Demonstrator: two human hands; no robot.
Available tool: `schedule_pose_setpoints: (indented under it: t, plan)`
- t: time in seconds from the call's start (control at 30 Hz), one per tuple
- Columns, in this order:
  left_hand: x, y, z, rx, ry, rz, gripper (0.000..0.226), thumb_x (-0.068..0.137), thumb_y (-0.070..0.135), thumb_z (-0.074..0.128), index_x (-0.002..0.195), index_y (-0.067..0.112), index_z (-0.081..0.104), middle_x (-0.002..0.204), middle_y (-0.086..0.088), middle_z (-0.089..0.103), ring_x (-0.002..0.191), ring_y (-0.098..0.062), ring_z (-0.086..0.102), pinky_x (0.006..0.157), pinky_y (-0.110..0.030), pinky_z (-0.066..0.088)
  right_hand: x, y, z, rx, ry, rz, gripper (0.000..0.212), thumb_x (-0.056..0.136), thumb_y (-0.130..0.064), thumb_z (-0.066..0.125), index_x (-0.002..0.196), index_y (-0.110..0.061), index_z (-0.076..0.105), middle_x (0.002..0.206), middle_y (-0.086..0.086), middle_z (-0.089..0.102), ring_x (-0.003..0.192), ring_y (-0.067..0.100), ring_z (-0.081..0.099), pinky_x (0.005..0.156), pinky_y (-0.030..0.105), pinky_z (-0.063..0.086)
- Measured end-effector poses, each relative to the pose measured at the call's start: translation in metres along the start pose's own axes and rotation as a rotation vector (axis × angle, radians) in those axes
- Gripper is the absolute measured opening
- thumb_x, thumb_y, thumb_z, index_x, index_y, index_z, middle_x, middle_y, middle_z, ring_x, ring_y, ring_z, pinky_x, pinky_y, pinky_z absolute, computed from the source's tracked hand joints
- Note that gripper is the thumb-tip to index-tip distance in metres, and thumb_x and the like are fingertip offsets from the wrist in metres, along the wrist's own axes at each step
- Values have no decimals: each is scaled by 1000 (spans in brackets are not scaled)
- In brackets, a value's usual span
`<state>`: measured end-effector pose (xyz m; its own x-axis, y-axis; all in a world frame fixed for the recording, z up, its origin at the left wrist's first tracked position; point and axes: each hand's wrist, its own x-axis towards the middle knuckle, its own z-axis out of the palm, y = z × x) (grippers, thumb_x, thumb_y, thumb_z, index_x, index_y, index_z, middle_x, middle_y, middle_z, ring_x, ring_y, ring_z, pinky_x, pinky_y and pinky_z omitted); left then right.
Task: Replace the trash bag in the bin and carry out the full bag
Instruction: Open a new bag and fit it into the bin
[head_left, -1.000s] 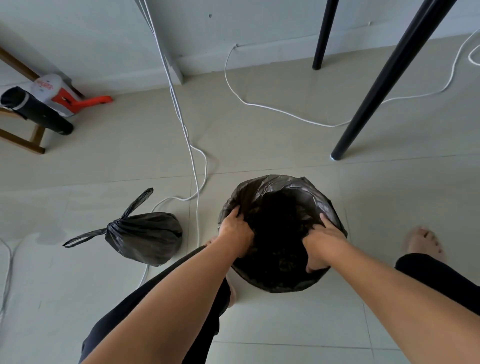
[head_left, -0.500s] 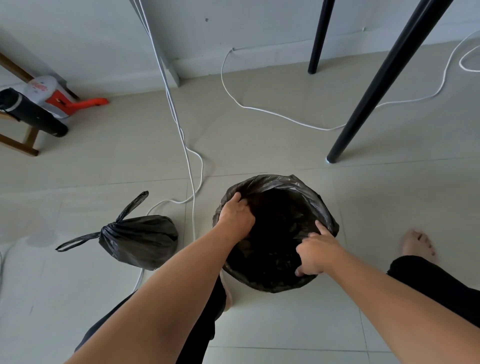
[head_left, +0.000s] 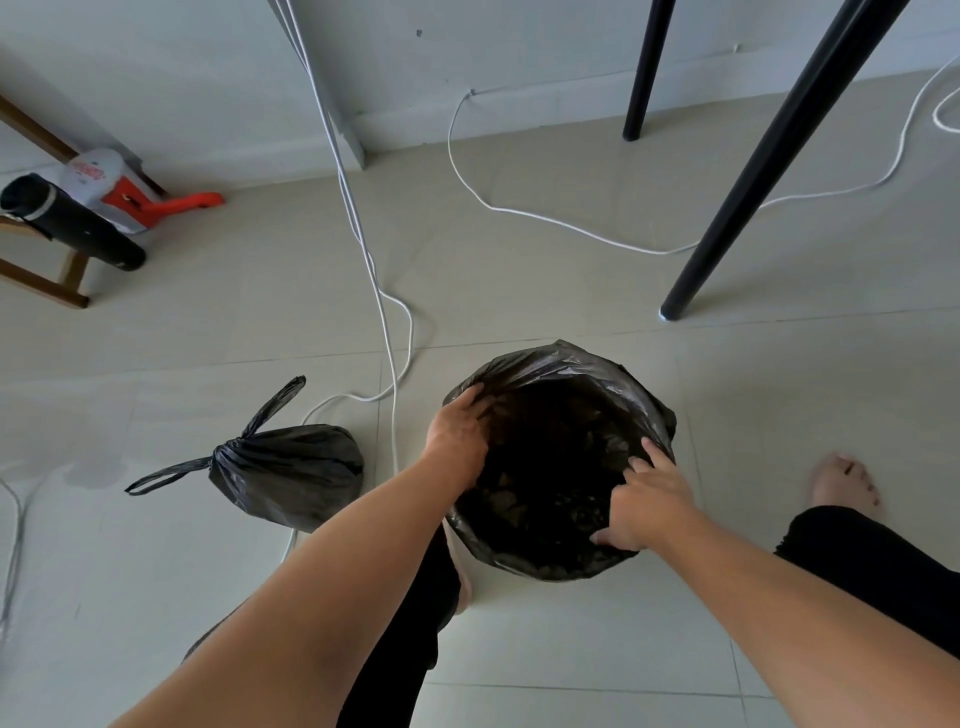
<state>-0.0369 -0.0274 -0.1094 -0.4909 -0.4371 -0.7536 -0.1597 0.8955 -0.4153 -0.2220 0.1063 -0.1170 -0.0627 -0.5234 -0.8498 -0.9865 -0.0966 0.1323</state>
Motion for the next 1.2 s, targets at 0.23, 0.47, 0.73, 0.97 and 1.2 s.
schedule_pose_setpoints:
  t: [0.23, 0.47, 0.73, 0.97, 1.2]
  plan:
    - [-2, 18, 4, -85, 21, -12, 61, 90, 53, 40, 145, 25, 42, 154, -4, 35, 146, -26, 18, 117, -52, 0, 6, 20, -17, -73, 90, -106, 70, 78, -71, 51, 132, -26, 58, 142, 3, 49, 145, 24, 22, 117, 52, -16]
    - [12, -4, -34, -139, 356, 108, 29, 90, 28, 52, 115, 20, 66, 126, -1, 58, 122, -24, 45, 107, -39, 30, 1, -7, -23, 196, 259, -136, 43, 84, -35, 54, 125, -19, 56, 126, 7, 57, 130, 30, 40, 118, 56, -1]
    - [3, -1, 2, 21, 52, 82, 47, 92, 44, 47, 136, 28, 53, 150, 3, 42, 148, -24, 15, 119, -49, -4, -5, 15, -8, 19, 57, -177, 46, 88, -54, 50, 115, -20, 66, 116, 4, 67, 123, 26, 49, 118, 52, -11]
    - [0, -9, -28, -192, 540, 117, 25, 93, 11, 42, 95, 12, 66, 101, -6, 61, 97, -25, 52, 92, -36, 41, 3, 4, -25, 145, 299, -161, 28, 85, -24, 55, 112, -19, 59, 108, 4, 62, 117, 28, 50, 118, 54, -3]
    - [17, -14, -17, 68, 122, 0, 47, 97, 38, 44, 143, 30, 44, 163, -3, 8, 149, -28, -13, 111, -63, -15, 1, 6, 8, 29, 126, -156, 55, 88, -65, 42, 111, -23, 68, 118, 2, 67, 128, 26, 46, 115, 53, -13]
